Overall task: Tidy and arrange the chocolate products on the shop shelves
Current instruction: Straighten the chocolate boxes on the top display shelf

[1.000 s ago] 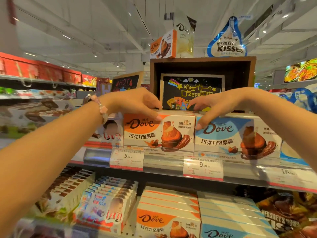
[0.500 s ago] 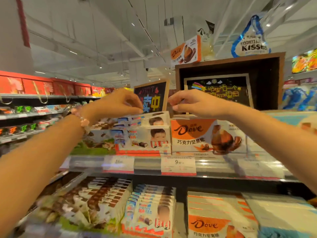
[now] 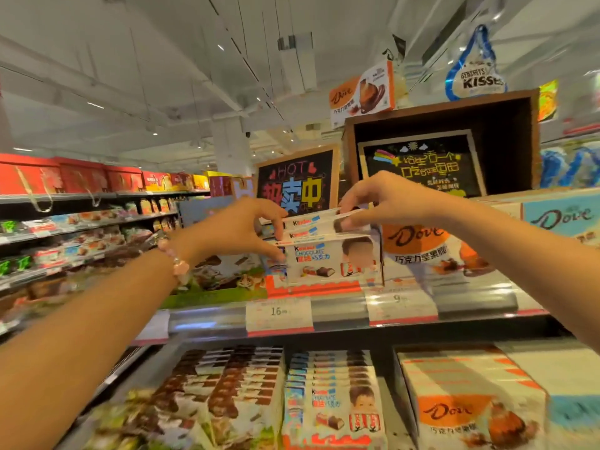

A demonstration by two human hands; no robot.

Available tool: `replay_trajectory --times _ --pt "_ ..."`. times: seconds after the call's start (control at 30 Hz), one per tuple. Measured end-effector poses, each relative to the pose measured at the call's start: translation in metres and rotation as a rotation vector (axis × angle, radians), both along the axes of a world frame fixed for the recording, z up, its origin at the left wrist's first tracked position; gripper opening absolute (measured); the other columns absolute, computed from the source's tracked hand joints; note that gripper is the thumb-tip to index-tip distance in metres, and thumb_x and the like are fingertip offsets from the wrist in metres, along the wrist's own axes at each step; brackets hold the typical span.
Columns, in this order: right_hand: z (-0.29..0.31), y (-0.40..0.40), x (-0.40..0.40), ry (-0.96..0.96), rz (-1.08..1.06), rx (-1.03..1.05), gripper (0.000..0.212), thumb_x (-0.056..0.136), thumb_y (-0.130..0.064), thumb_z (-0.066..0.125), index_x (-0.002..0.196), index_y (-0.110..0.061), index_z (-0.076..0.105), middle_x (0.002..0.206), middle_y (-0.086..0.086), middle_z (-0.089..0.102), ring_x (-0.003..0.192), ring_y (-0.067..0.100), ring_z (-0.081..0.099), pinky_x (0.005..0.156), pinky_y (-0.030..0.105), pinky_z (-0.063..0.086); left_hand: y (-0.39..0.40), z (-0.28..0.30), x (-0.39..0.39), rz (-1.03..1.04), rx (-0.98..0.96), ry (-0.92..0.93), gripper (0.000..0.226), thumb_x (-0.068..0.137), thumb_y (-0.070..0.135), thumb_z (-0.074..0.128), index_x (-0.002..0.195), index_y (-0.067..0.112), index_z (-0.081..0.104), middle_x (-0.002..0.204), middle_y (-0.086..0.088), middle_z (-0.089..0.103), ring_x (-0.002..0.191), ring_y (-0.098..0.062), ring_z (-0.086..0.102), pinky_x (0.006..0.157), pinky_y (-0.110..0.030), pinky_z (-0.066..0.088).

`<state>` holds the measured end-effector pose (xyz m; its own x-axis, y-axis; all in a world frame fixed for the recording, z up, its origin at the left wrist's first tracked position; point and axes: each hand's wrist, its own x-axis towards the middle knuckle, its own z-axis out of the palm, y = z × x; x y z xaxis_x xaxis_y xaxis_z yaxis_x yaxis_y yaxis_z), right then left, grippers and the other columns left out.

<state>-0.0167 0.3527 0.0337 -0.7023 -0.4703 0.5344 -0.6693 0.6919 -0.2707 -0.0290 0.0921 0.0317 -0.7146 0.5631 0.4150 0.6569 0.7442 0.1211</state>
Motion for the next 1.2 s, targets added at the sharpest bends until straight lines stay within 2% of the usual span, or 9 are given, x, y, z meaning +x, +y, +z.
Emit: replay_trajectory --times 0.17,0.27,0.37,0.47,0.57,0.77,0.9,1.03,1.2 --pt "0.001 -0.002 -0.003 -0.051 -0.062 0.017 0.008 0.086 -0.022 0.064 0.082 -0.017 0.066 0.102 0.001 0.067 0.094 0.009 0.060 0.079 0.016 0.045 -0.003 -0.003 0.001 -0.014 0.106 0.053 0.032 0.065 0.052 0.068 0.081 0.024 0.070 0.118 0.013 0.056 0.098 -0.005 0.056 0.079 -0.026 0.051" --pt "0.002 -0.003 -0.005 -0.120 -0.060 0.028 0.007 0.088 -0.019 0.062 0.081 -0.018 0.063 0.104 0.001 0.065 0.098 0.011 0.058 0.087 0.028 0.044 -0.004 -0.001 -0.003 -0.077 0.186 0.034 0.003 0.083 0.029 0.065 0.081 0.029 0.064 0.103 0.015 0.064 0.091 0.010 0.058 0.086 -0.027 0.052" --pt "0.004 -0.003 -0.005 -0.154 -0.052 0.006 0.005 0.087 -0.019 0.063 0.083 -0.016 0.065 0.102 0.001 0.066 0.099 0.012 0.058 0.089 0.029 0.043 -0.005 0.004 -0.007 -0.035 0.041 0.023 0.010 0.083 0.024 0.066 0.080 0.033 0.063 0.110 0.012 0.064 0.085 -0.003 0.066 0.075 -0.031 0.057" --pt "0.004 -0.002 -0.006 -0.159 -0.051 -0.028 0.007 0.086 -0.019 0.064 0.088 -0.013 0.068 0.102 0.000 0.066 0.099 0.012 0.059 0.086 0.027 0.044 -0.004 0.006 -0.012 0.032 -0.150 0.064 0.007 0.087 0.031 0.061 0.089 0.028 0.068 0.117 0.007 0.063 0.090 -0.014 0.062 0.078 -0.040 0.053" --pt "0.003 -0.002 -0.005 -0.160 -0.049 -0.053 0.010 0.086 -0.020 0.065 0.091 -0.012 0.069 0.101 0.001 0.066 0.097 0.013 0.059 0.084 0.028 0.045 -0.003 0.005 -0.012 0.043 -0.241 0.090 0.011 0.091 0.031 0.054 0.091 0.023 0.063 0.106 -0.001 0.065 0.080 -0.017 0.059 0.073 -0.042 0.051" --pt "0.005 -0.001 -0.001 -0.214 -0.048 -0.102 0.011 0.088 -0.017 0.062 0.092 -0.008 0.067 0.102 0.006 0.064 0.095 0.014 0.058 0.085 0.026 0.044 -0.002 0.003 -0.009 0.056 -0.186 0.091 0.016 0.097 0.025 0.044 0.101 0.016 0.057 0.093 -0.005 0.064 0.081 -0.021 0.060 0.073 -0.044 0.051" --pt "0.006 -0.001 -0.002 -0.248 -0.054 -0.149 0.007 0.089 -0.010 0.059 0.090 -0.006 0.065 0.098 0.006 0.064 0.090 0.011 0.058 0.077 0.020 0.043 0.000 -0.001 -0.009 0.045 -0.119 0.145 0.018 0.098 0.025 0.040 0.101 0.013 0.053 0.083 -0.002 0.060 0.068 -0.011 0.055 0.058 -0.033 0.044" --pt "0.005 0.000 -0.003 -0.241 -0.056 -0.166 0.013 0.088 -0.011 0.060 0.094 -0.001 0.066 0.101 0.011 0.065 0.093 0.017 0.058 0.085 0.028 0.044 0.000 0.003 -0.010 0.022 -0.108 0.101 0.014 0.097 0.023 0.042 0.099 0.015 0.053 0.090 -0.003 0.061 0.078 -0.019 0.058 0.065 -0.033 0.047" --pt "0.005 -0.004 -0.005 -0.219 -0.079 -0.184 0.016 0.087 -0.012 0.063 0.094 0.002 0.067 0.103 0.014 0.065 0.090 0.016 0.058 0.085 0.030 0.045 -0.002 0.002 -0.014 -0.030 -0.082 0.101 0.012 0.096 0.022 0.045 0.094 0.020 0.056 0.087 0.006 0.062 0.077 -0.008 0.058 0.062 -0.024 0.046"
